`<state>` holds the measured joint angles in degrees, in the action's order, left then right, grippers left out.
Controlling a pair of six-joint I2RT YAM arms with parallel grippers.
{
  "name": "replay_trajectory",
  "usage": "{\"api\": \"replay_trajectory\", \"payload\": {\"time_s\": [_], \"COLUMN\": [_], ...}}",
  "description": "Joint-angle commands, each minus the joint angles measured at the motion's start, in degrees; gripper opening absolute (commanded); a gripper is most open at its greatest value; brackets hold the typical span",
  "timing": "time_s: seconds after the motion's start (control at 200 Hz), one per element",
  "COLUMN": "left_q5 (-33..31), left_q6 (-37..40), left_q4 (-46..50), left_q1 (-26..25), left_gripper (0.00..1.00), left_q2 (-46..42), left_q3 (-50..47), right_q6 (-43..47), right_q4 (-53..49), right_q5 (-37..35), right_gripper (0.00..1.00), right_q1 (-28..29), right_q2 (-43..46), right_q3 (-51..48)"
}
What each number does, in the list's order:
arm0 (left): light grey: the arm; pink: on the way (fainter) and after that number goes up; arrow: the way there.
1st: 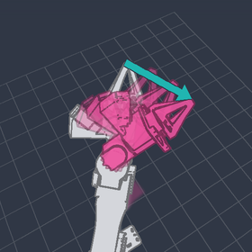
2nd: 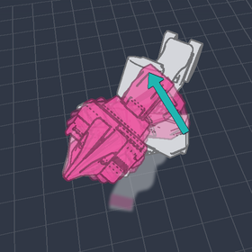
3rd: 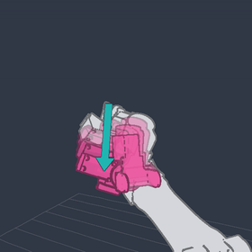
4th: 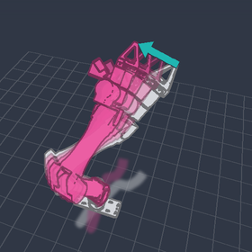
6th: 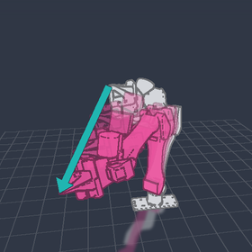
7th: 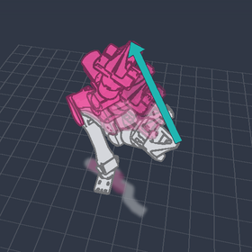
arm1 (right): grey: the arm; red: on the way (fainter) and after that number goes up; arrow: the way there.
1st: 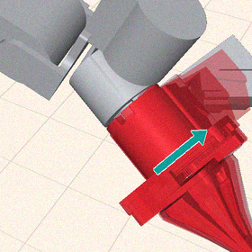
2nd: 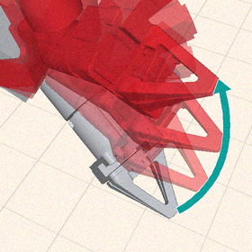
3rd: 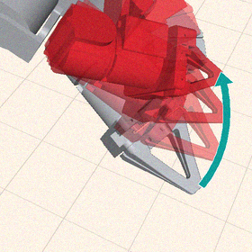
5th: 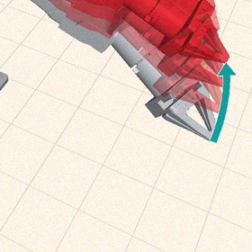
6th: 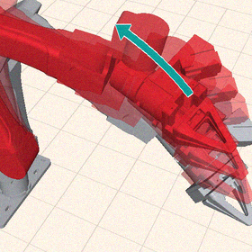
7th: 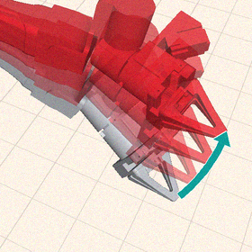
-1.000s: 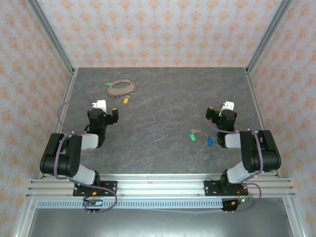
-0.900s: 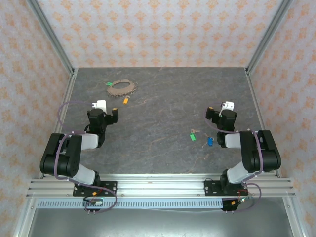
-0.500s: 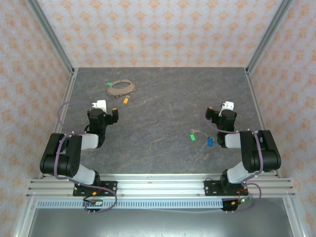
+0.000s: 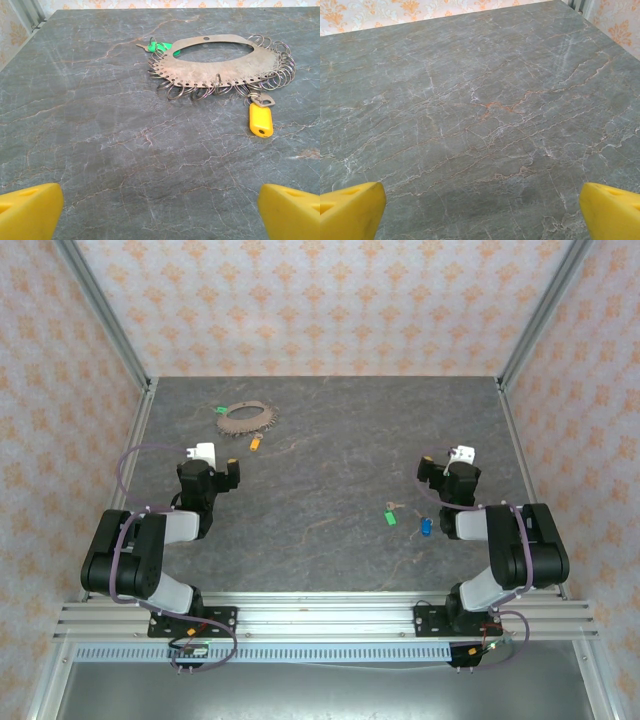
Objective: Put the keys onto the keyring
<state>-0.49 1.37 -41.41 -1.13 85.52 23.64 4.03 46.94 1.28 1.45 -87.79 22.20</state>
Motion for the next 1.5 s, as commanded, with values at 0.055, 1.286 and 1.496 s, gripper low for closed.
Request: {"api": "replay_trajectory", "payload": {"time_s": [0.055, 1.286, 1.496], "left_q5": [-1.4, 16.3, 19.5], "left_q6": [-0.4, -28.3, -28.1], "left_q4": [-0.3, 49.0, 58.8], "left_q1": [-0.6, -0.3, -0.4], "left_gripper": [1.00, 0.97, 0.94], "left_q2": [0.0, 13.7, 30.9], "left_q3": [1.2, 45.0, 67.0], "right_q6": [0.4, -43.9, -47.1], "right_q4": [3.3, -39.6, -32.1], "right_q5": [-2.7, 17.8, 22.5], "right_gripper": [0.99, 0.99, 0.97], "right_q1": [1.1, 2.6, 2.8], "right_q2": [1.4, 25.7, 24.2], "right_q3": [-1.6, 7.3, 4.4]}}
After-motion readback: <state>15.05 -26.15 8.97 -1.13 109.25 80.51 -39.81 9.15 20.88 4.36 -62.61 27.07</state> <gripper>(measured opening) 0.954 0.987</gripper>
